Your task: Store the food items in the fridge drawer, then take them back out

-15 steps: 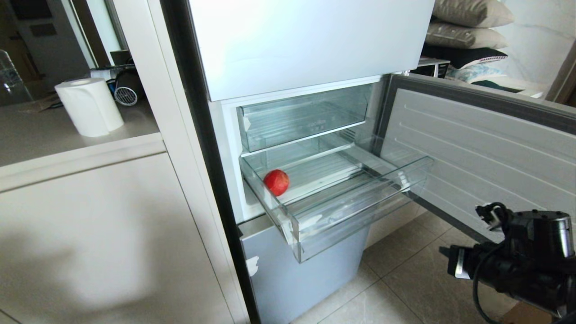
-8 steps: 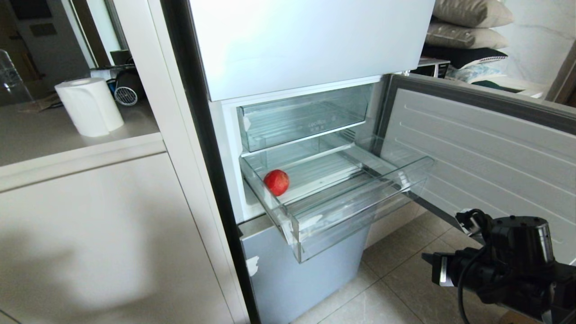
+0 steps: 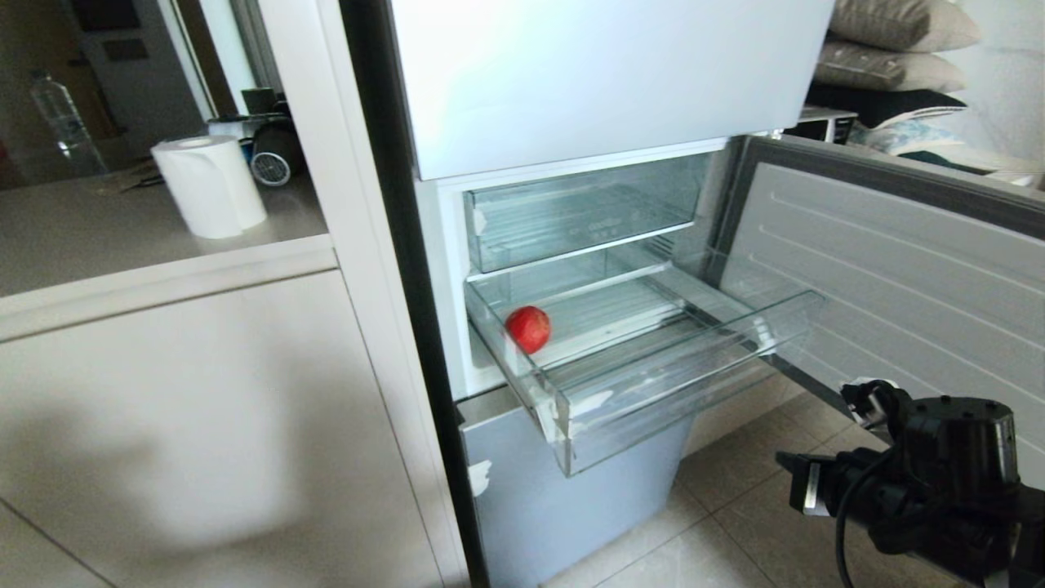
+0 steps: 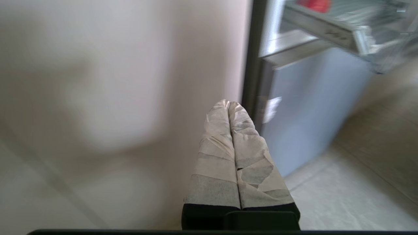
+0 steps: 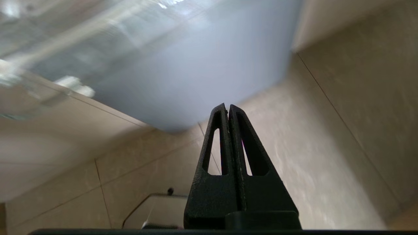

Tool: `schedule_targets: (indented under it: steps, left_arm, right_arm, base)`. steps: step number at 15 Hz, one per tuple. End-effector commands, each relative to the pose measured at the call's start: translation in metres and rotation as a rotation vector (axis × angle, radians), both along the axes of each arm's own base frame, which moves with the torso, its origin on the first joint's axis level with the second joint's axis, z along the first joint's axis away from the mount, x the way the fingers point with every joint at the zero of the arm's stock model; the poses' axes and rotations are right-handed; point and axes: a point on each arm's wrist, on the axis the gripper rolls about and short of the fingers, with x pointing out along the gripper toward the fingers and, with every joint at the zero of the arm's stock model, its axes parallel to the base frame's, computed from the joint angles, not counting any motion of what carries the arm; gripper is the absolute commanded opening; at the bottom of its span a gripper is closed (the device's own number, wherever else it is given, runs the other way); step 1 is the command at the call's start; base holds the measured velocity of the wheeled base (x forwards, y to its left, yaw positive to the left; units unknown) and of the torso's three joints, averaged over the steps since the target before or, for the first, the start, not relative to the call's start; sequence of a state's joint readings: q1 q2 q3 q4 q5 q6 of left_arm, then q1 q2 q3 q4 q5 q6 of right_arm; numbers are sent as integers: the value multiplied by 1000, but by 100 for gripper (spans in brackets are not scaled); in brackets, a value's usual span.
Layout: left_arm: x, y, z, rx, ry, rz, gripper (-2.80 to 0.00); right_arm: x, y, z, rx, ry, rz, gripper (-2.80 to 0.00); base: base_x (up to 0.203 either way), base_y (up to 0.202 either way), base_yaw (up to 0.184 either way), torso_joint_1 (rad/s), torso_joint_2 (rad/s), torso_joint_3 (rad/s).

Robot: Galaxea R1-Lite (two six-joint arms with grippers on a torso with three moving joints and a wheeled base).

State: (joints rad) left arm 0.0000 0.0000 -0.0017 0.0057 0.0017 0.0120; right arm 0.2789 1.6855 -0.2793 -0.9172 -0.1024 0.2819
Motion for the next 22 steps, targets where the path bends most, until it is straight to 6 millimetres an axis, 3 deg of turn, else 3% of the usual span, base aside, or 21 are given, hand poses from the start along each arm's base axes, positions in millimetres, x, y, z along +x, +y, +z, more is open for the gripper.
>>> schedule_targets:
  steps: [1, 4, 6, 9, 12, 14, 16, 20, 22]
  left_arm:
    - [0, 0, 0, 0, 1, 0, -280]
    - [0, 0, 0, 0, 1, 0, -280]
    - [0, 0, 0, 0, -1, 0, -280]
    - [0, 0, 0, 0, 1, 0, -280]
    - [0, 0, 0, 0, 1, 0, -280]
    - [0, 0, 0, 0, 1, 0, -280]
    - [0, 0, 0, 0, 1, 1, -280]
    - [0, 0, 0, 0, -1, 0, -280]
    - [0, 0, 0, 0, 1, 0, -280]
  right_arm:
    - [-2, -1, 2, -7, -16, -27, -280]
    - [-10, -9, 16, -18, -87, -105, -280]
    - [-22, -27, 46, -58, -243, -230, -280]
    - [-61, -55, 95, -165, -455, -375, -280]
    - [-105, -64, 135, -230, -429, -403, -280]
    - [-112, -64, 162, -206, -425, -331, -280]
    - [-87, -62, 167, -170, -353, -253, -280]
    - [17, -45, 144, -120, -103, -95, -280]
    - [60, -23, 139, -97, -43, -15, -280]
  base:
    - [3, -11, 174, 2, 3, -2]
    - [-1, -8, 176, 4, 4, 2]
    - [2, -5, 125, 2, 1, 3]
    - [0, -2, 18, 1, 1, 1]
    - [0, 0, 0, 0, 0, 0]
    - [0, 0, 0, 0, 0, 0]
    - [0, 0, 0, 0, 0, 0]
    - [0, 0, 0, 0, 0, 0]
    - [0, 0, 0, 0, 0, 0]
